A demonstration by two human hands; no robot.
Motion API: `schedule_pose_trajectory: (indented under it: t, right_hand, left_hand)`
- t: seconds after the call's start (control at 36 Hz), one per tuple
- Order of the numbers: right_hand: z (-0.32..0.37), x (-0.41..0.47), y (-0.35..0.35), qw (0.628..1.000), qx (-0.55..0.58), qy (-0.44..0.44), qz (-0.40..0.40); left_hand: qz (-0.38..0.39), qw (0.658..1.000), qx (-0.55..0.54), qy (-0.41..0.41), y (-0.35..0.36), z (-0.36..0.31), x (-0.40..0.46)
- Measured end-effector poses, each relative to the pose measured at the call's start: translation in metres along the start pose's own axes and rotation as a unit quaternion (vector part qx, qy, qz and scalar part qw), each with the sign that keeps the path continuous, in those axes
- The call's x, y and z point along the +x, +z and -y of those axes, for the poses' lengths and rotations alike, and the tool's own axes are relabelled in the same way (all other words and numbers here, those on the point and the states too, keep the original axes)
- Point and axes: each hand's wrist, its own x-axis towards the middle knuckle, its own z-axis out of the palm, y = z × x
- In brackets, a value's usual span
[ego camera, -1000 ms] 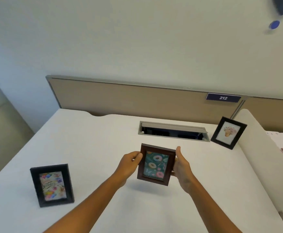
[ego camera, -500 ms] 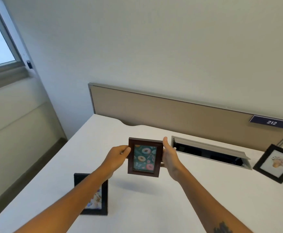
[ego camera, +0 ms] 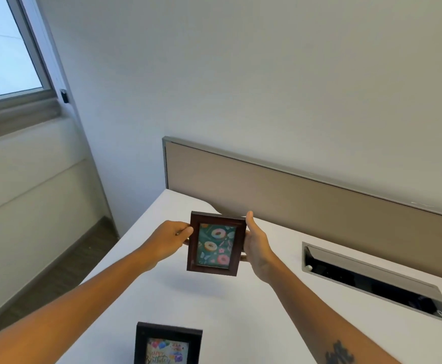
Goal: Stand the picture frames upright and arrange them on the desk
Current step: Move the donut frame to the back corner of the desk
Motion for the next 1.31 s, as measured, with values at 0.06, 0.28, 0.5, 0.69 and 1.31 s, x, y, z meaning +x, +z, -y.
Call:
schedule_pose_trajectory:
  t: [0.06,0.28,0.5,0.69,1.31]
  right_hand:
    - [0.005,0.021,0.007,1.0,-0.005,0.007,0.008]
    - [0.023,0.124,0.039,0.999,-0.019,0.034,0.023]
    - [0.027,0.226,0.071,0.997,-0.039,0.062,0.032]
    - [0.028,0.294,0.091,0.995,-0.034,0.077,0.044]
    - [0.004,0.339,0.099,0.995,-0.043,0.08,0.051]
  left_hand:
    - [-0.002,1.0,-0.001,-0.002,-0.008,0.008,0.016]
    - [-0.028,0.997,-0.047,-0.055,-0.028,0.059,0.092]
    - [-0.081,0.988,-0.088,-0.098,-0.051,0.098,0.167]
    - [-0.117,0.981,-0.107,-0.112,-0.065,0.124,0.219]
    - [-0.124,0.973,-0.126,-0.15,-0.075,0.149,0.235]
